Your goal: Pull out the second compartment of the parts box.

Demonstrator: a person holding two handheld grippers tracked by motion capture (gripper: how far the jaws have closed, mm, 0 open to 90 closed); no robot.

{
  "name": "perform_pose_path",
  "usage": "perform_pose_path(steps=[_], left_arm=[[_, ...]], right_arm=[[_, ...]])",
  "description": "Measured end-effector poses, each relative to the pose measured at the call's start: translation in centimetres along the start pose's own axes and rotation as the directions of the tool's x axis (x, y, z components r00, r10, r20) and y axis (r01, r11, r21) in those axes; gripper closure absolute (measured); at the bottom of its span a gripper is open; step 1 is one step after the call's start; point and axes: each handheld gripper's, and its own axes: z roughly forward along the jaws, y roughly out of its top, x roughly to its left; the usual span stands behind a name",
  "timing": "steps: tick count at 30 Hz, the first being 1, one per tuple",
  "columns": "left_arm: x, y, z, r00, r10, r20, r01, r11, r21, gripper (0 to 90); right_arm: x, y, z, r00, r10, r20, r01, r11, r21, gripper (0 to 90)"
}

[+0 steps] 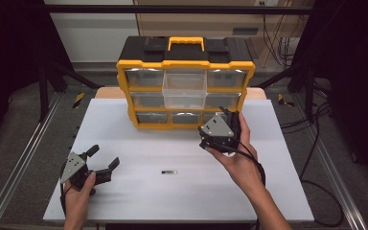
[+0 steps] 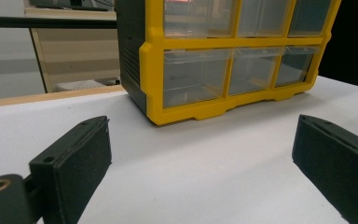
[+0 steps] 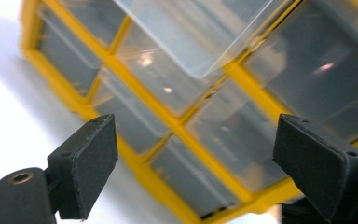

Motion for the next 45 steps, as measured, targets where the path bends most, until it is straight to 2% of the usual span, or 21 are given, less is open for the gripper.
perform_pose_path(steps=[3,7,9,13,17,19,23,30,40,43,45], left_arm=[[-0.1,0.0,0.2,0.9999,-0.010,0.004,0.010,0.9999,-0.007,4.3],[-0.5,0.0,0.7,0.9998,0.012,0.018,-0.012,0.9999,0.011,4.3],[-0.8,0.0,0.7,0.9992,0.031,0.024,-0.031,0.9994,0.016,4.2],[-1.1,0.0,0.9,0.9986,0.039,0.036,-0.040,0.9990,0.022,4.1],[-1.5,0.0,1.0,0.9967,0.073,0.035,-0.075,0.9967,0.032,4.0],[-1.6,0.0,1.1,0.9959,0.083,0.038,-0.084,0.9958,0.036,4.0],[-1.8,0.1,1.0,0.9946,0.095,0.042,-0.097,0.9948,0.033,3.9],[-1.6,0.1,0.9,0.9946,0.097,0.037,-0.098,0.9947,0.031,3.8],[-1.3,0.2,0.9,0.9956,0.088,0.032,-0.089,0.9957,0.026,3.8],[-1.2,0.2,0.9,0.9960,0.085,0.029,-0.086,0.9961,0.023,3.8],[-1.1,0.2,0.8,0.9963,0.082,0.026,-0.083,0.9963,0.022,3.8]], right_arm=[[-0.3,-0.3,0.4,0.9977,0.033,-0.059,-0.032,0.999,0.007,13.6],[-0.5,-0.7,0.7,0.9880,0.063,-0.141,-0.061,0.998,0.024,14.0],[-0.5,-0.9,0.7,0.9829,0.070,-0.170,-0.065,0.997,0.036,13.8],[-0.4,-1.6,1.0,0.9738,0.088,-0.209,-0.078,0.995,0.059,13.8],[-0.4,-2.2,1.1,0.9653,0.107,-0.239,-0.088,0.992,0.087,13.3],[-0.3,-2.6,1.0,0.9586,0.128,-0.255,-0.106,0.990,0.097,13.2],[0.0,-3.2,1.2,0.9494,0.138,-0.282,-0.109,0.987,0.118,12.5],[0.8,-3.1,2.2,0.9292,0.154,-0.336,-0.114,0.984,0.135,11.9],[3.3,-2.7,3.3,0.9004,0.137,-0.413,-0.068,0.982,0.176,11.3],[3.5,-2.8,3.6,0.9000,0.125,-0.418,-0.053,0.982,0.179,10.9],[3.7,-2.8,3.7,0.8992,0.134,-0.417,-0.062,0.982,0.181,10.8]])
